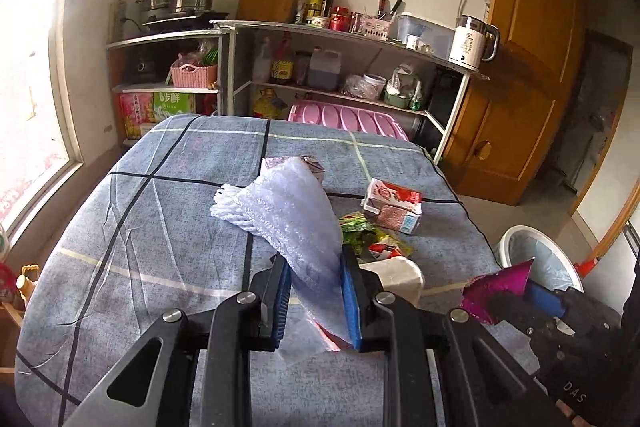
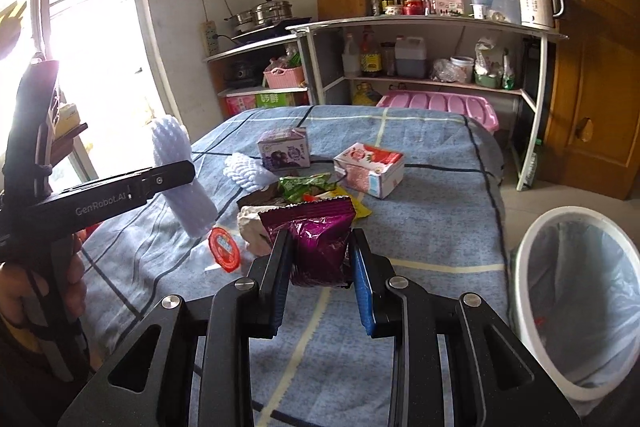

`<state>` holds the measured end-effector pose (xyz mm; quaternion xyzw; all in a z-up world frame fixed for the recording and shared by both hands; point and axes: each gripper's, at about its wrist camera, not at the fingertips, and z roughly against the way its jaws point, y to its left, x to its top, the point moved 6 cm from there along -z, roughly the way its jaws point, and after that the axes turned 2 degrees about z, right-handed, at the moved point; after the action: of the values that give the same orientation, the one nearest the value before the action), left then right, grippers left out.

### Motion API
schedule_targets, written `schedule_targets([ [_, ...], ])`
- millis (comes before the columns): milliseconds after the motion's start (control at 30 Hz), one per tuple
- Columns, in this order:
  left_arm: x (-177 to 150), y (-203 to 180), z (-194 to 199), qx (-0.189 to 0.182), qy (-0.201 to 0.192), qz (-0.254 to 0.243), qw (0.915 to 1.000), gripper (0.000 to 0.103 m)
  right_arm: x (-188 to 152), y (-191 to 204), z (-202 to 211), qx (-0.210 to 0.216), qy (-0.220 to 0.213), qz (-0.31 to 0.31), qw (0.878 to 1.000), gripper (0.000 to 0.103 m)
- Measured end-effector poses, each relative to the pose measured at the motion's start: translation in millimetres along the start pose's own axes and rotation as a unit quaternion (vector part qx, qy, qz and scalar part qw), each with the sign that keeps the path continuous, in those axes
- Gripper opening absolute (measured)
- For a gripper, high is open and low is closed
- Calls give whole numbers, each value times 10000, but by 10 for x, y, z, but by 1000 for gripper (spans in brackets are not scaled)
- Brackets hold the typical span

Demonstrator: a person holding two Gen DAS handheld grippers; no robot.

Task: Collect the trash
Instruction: 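Carry both items over the white bin and open both tools to drop them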

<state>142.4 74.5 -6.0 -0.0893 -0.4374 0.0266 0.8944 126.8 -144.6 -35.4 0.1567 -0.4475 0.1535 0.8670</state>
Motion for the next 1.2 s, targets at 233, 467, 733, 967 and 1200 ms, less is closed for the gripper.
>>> schedule_targets([
  [233,-77,-513,63,-328,19,-399,9987,24,-18,-289,271,-647,-156,-10,9978,30],
  [467,-173,-1025,29,-629,95,-803,9947,24,-57,-601,510,-1132,-274,-165,9931,30],
  [733,-286,-1611,-94,-1005,261,-1208,9872,24,-133,-983,769,-1692,-351,-318,9845,30],
  [967,-393,-2153,-263,-1259,412,-1527,9794,24,-240,-1448,939,-2103,-317,-601,9753,30],
  [1200,-500,-2614,-463,-1242,495,-1871,9732,24,-383,-1956,1053,-2387,-192,-938,9664,30],
])
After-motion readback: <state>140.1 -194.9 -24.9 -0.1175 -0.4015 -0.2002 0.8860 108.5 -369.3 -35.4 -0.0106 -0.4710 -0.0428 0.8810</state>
